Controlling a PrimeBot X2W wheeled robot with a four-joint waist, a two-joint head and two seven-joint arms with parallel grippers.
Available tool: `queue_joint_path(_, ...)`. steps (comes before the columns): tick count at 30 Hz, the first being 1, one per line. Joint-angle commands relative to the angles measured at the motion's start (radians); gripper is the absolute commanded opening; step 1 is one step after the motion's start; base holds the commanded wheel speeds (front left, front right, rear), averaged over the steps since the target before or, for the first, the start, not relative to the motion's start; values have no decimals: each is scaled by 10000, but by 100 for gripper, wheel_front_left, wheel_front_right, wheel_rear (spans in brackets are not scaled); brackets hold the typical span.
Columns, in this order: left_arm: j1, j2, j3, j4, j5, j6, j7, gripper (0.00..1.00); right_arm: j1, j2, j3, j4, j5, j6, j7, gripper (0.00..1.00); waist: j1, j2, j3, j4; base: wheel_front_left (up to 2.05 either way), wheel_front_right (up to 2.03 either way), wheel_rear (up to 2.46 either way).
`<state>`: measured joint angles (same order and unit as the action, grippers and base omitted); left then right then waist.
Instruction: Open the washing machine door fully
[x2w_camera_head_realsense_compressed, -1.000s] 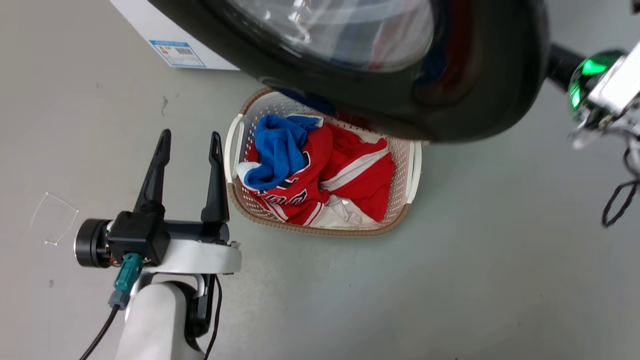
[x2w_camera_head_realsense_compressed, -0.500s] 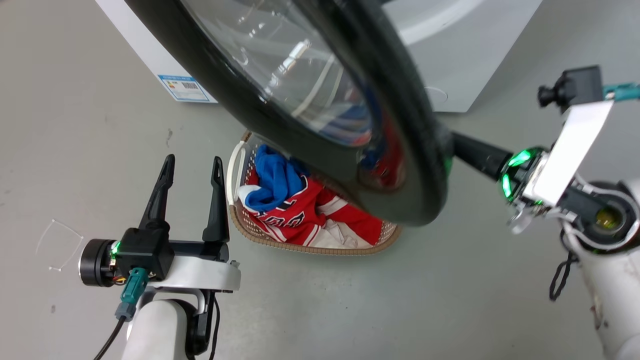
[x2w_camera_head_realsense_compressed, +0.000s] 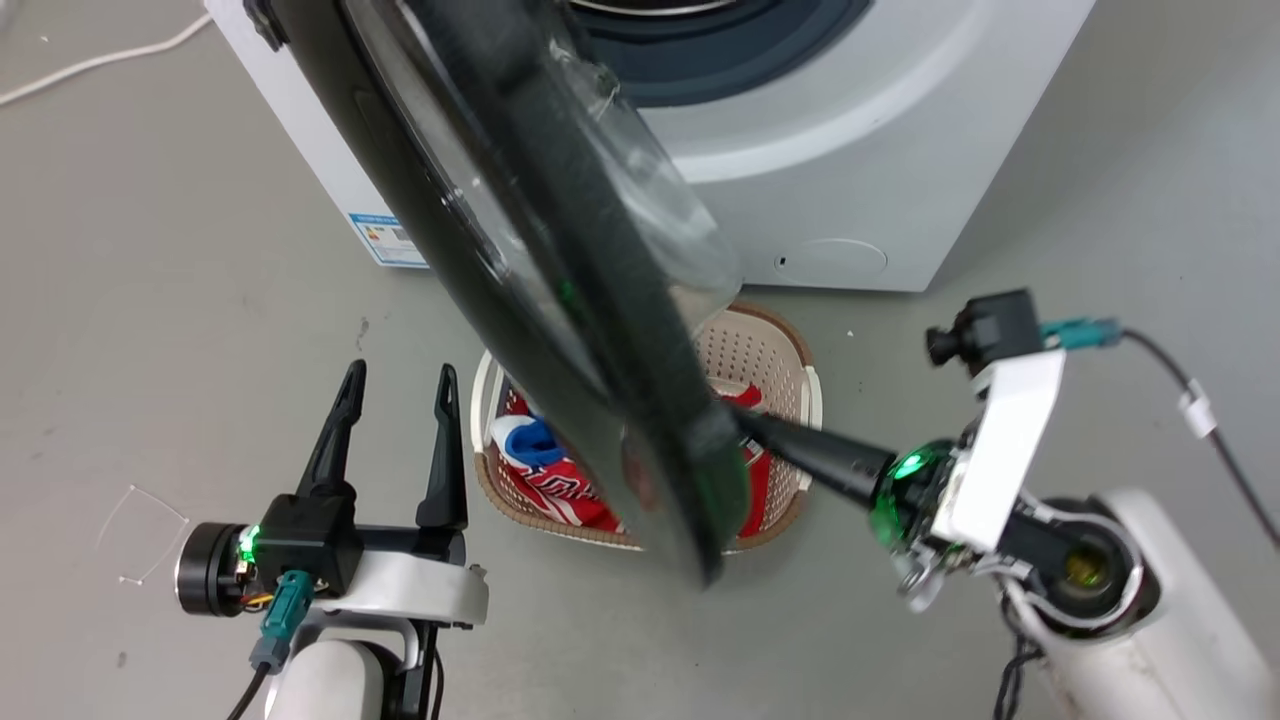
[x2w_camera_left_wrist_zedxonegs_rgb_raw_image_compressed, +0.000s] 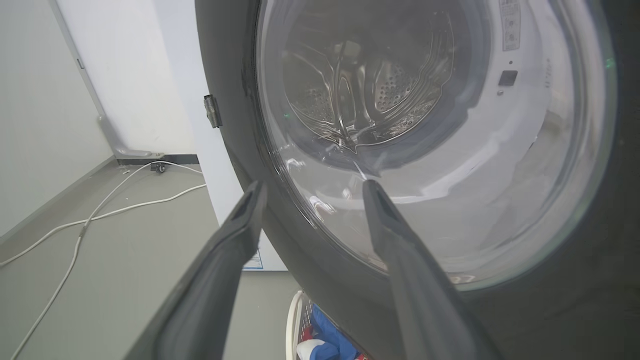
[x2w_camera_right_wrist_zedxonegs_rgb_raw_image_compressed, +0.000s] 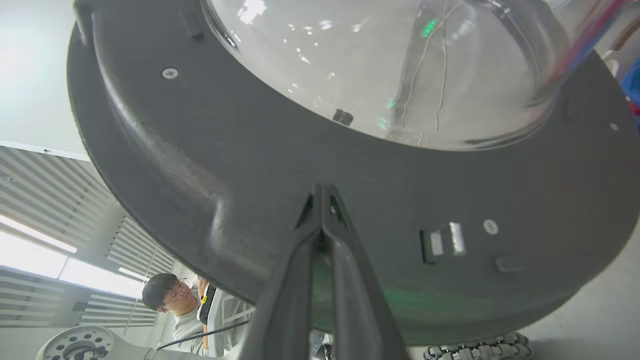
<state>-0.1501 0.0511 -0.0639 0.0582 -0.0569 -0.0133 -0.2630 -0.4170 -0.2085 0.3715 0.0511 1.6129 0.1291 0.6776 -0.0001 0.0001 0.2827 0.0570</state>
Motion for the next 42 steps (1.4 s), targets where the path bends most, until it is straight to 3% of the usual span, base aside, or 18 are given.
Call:
queue_joint_path(1, 117, -15, -8, 8, 28, 18, -28, 100, 286, 172, 134, -103, 84, 30, 48, 0, 1, -1, -136, 38, 0, 0, 0)
queue_joint_path(16, 678, -15, -32, 147, 85, 56, -28, 100, 1606, 884, 642, -82, 223, 29, 115, 0, 1, -1, -929, 164, 0, 0, 0)
queue_joint_path(22, 1093, -16, -22, 240, 95, 97, -28, 100, 2150, 859, 114, -128, 298, 29, -287, 0, 1, -1, -1555, 54, 0, 0, 0)
queue_joint_path(37, 1896, -15, 2, 309, 111, 175, -28, 100, 3053, 964, -2471, -432, -1555, 29, -4843, 0, 1, -1, -2696, -158, 0, 0, 0)
queue_joint_path(42, 2041, -16, 61, 245, 137, 187, -27, 100, 3197, 348, -2625, -197, -4197, 27, -7508, 0, 1, -1, -2802, -210, 0, 0, 0)
